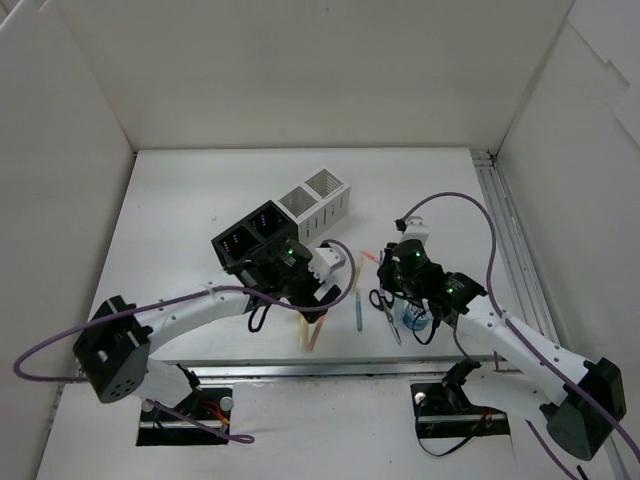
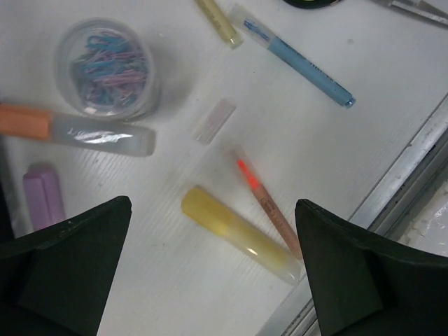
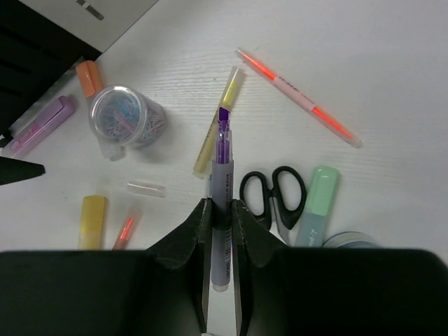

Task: Sort the stationery into containers
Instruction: Pick up the pen from the center of the board, then close the pen cap on the pen.

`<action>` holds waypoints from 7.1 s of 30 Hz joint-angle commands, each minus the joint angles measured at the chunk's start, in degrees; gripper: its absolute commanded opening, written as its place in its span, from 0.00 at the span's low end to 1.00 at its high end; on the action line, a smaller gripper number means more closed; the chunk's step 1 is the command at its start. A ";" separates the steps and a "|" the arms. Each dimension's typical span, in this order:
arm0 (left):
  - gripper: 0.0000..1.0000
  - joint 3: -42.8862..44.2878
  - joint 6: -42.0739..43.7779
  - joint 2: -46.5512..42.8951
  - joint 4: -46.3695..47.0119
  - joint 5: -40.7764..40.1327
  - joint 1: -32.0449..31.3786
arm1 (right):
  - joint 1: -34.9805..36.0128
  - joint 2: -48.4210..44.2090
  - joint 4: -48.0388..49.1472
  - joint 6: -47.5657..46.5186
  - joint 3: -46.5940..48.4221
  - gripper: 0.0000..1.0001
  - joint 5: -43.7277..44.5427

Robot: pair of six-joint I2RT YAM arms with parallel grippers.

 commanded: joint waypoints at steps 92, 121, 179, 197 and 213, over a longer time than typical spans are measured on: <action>0.00 11.04 -1.91 -7.03 -0.01 24.98 7.02 | -7.12 8.17 -11.23 -129.22 19.55 0.00 -31.43; 0.00 12.18 -4.99 0.00 0.87 34.04 11.51 | 1.67 9.84 -11.23 -129.07 17.44 0.00 -36.60; 0.00 15.43 -12.99 6.15 32.60 40.27 14.32 | 16.61 14.15 -6.57 -118.18 18.14 0.00 -46.70; 0.00 21.50 -13.52 10.73 34.27 45.20 14.85 | 18.55 14.15 -5.43 -114.83 17.70 0.00 -49.09; 1.00 15.34 -4.64 -7.18 16.27 31.15 14.23 | 13.63 14.50 3.18 -104.99 19.28 0.00 -41.35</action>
